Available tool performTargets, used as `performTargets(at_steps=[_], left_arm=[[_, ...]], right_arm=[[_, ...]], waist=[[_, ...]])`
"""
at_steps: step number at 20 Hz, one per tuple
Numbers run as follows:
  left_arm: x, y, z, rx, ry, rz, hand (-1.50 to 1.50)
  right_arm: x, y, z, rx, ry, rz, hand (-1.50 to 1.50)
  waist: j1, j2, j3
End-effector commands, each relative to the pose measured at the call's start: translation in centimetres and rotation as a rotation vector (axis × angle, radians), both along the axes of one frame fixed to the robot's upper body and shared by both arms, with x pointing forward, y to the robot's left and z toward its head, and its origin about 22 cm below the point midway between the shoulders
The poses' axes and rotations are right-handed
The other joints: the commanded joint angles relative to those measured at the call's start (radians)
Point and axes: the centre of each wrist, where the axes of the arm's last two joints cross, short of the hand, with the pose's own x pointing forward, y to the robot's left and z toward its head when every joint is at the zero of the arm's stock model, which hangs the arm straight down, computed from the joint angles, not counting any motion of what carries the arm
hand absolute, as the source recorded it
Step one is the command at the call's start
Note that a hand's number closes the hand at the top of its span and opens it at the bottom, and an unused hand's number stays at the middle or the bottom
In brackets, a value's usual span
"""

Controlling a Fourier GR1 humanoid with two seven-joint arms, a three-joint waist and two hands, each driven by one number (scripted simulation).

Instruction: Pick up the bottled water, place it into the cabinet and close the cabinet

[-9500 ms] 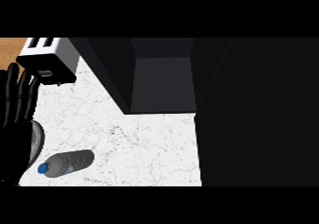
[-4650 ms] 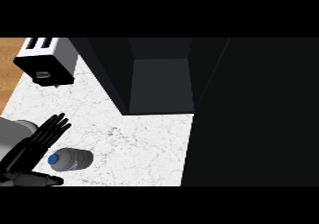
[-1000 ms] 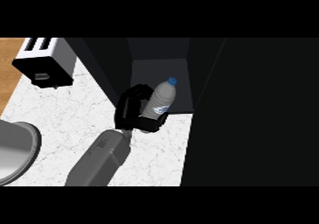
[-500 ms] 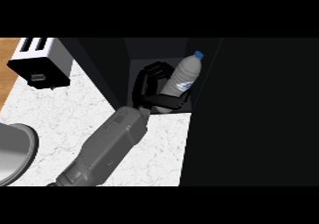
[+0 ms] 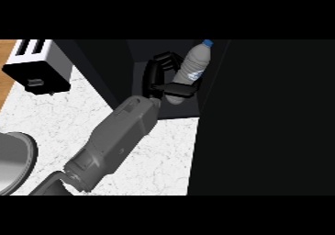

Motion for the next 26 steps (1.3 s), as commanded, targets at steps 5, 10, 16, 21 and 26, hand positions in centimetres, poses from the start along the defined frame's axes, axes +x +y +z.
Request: performTargets(at_steps=[5, 10, 16, 21, 26], left_arm=[[1.1, 1.9, -1.4, 0.075, 0.04, 0.118, 1.5], [1.7, 3.1, -1.8, 0.113, 0.075, 0.175, 1.5], [1.8, 4.0, -2.4, 0.135, 0.082, 0.247, 1.5], [1.5, 4.6, -3.2, 0.023, 0.08, 0.251, 1.5], [2.0, 4.7, -2.4, -0.047, 0.081, 0.264, 1.5]], right_arm=[[0.8, -1.1, -0.1, 0.004, -0.01, 0.026, -1.5], [1.0, -1.6, 0.2, 0.029, -0.016, 0.039, -1.5], [0.7, -1.9, 0.4, 0.022, -0.015, 0.061, -1.5], [1.0, -1.1, 0.8, 0.016, -0.028, 0.075, -1.5], [1.5, -2.0, 0.6, 0.032, -0.025, 0.05, -1.5]], waist=[[-0.013, 0.011, 0.0], [-0.035, 0.024, -0.001], [-0.054, 0.027, -0.001], [-0.054, 0.034, -0.003], [-0.052, 0.034, -0.002]])
